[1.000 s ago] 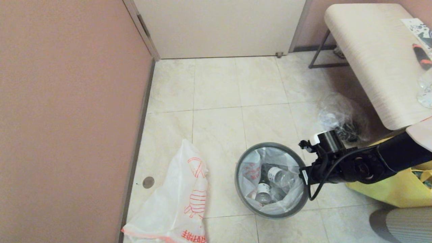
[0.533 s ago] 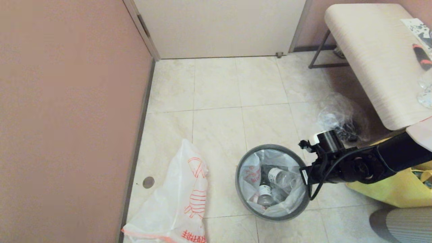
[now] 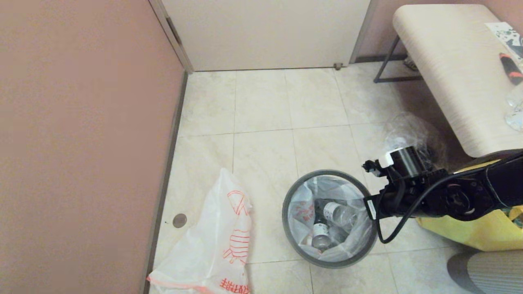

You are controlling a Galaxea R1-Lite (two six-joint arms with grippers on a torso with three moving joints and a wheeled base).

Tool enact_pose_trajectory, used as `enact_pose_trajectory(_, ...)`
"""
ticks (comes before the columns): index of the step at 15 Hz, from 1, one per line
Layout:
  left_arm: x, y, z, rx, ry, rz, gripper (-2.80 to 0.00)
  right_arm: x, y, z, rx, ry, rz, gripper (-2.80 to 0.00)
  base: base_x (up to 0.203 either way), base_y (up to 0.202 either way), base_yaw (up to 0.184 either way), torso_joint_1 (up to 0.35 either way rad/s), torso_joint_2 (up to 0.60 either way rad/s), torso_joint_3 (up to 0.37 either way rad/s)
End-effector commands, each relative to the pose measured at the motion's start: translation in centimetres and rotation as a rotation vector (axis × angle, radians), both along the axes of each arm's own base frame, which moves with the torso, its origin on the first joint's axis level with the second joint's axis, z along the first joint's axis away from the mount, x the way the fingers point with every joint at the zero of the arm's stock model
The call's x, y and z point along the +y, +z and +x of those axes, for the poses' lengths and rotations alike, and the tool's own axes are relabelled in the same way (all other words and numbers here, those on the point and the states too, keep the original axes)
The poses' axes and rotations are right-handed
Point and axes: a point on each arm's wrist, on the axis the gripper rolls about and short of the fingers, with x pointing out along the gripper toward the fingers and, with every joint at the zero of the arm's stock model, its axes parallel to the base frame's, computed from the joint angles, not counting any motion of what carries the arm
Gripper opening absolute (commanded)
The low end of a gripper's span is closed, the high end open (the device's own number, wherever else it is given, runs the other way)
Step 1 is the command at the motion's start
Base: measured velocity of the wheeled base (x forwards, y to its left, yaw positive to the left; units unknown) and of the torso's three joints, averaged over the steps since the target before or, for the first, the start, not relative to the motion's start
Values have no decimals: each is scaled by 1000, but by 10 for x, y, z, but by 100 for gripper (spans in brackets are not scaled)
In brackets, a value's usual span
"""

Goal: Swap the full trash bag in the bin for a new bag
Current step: Place the trash can ring on the floor

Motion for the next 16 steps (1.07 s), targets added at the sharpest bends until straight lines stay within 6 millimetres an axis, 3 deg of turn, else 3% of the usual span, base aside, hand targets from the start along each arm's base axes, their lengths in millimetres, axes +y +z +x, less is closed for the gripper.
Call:
enact_pose_trajectory(1, 0, -1, 0, 4, -1, 1, -280, -1, 26, -15, -42, -3, 32, -280, 0, 0, 0, 0, 0, 0)
enact_pose_trajectory(5, 0, -1, 0, 4, 1, 1, -280, -16, 54, -54, -55, -31, 20, -280, 0, 0, 0, 0, 0, 0)
enact_pose_trajectory(9, 0, -1, 0, 4, 0, 1, -280, -41, 79, -122, -55, -64, -31, -280, 0, 0, 0, 0, 0, 0)
enact_pose_trajectory(12, 0, -1, 0, 4, -1, 1, -280, -73, 54, -161, 67, -191, -166, -280, 0, 0, 0, 0, 0, 0)
enact_pose_trajectory(16, 0, -1, 0, 4, 0, 1, -280, -108, 26, -186, 244, -327, -277, -280, 0, 0, 0, 0, 0, 0)
